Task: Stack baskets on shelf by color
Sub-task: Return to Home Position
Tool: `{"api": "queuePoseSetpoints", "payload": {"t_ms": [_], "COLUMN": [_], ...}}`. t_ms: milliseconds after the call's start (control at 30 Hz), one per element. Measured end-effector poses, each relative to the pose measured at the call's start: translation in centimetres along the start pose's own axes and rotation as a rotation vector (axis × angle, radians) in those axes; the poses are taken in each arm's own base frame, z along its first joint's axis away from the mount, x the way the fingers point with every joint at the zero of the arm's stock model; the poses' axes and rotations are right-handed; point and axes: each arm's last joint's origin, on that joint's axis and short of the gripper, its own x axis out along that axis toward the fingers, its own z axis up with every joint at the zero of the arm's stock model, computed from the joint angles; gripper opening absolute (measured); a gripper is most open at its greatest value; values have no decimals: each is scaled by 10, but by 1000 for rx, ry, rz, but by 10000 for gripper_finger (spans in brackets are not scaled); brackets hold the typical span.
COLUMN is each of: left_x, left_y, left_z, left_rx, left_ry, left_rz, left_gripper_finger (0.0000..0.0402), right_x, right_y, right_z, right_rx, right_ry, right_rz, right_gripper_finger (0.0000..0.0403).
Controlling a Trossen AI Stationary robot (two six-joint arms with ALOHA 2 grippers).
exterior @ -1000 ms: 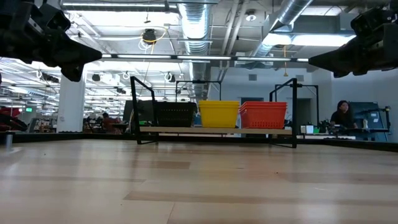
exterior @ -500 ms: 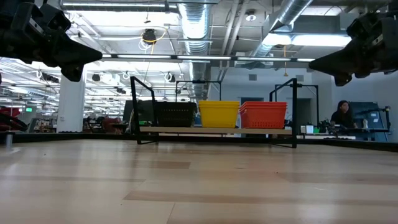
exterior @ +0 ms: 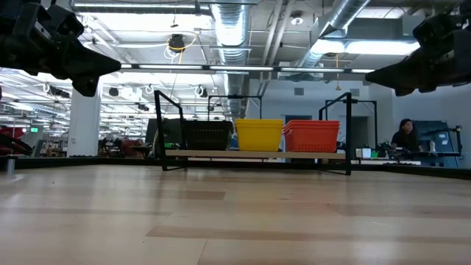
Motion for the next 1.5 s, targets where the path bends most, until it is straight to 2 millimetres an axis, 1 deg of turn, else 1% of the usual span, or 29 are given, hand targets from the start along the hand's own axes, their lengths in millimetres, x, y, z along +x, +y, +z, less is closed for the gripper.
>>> {"api": "queuePoseSetpoints", "payload": {"t_ms": [333,467,1500], "left_x": [0,0,0], "left_y": [0,0,0], "left_z": [0,0,0], "left_rx": [0,0,0], "left_ry": [0,0,1], "left_rz": [0,0,0], "left_gripper_finger": [0,0,0], "right_x": [0,0,0], "right_y": [0,0,0], "right_z": [3,2,0], "right_rx": [8,-64,-65], "right_ry": [-25,-18,-5], "right_rz": [-2,-3,-1], "right_gripper_finger": [47,47,47]}}
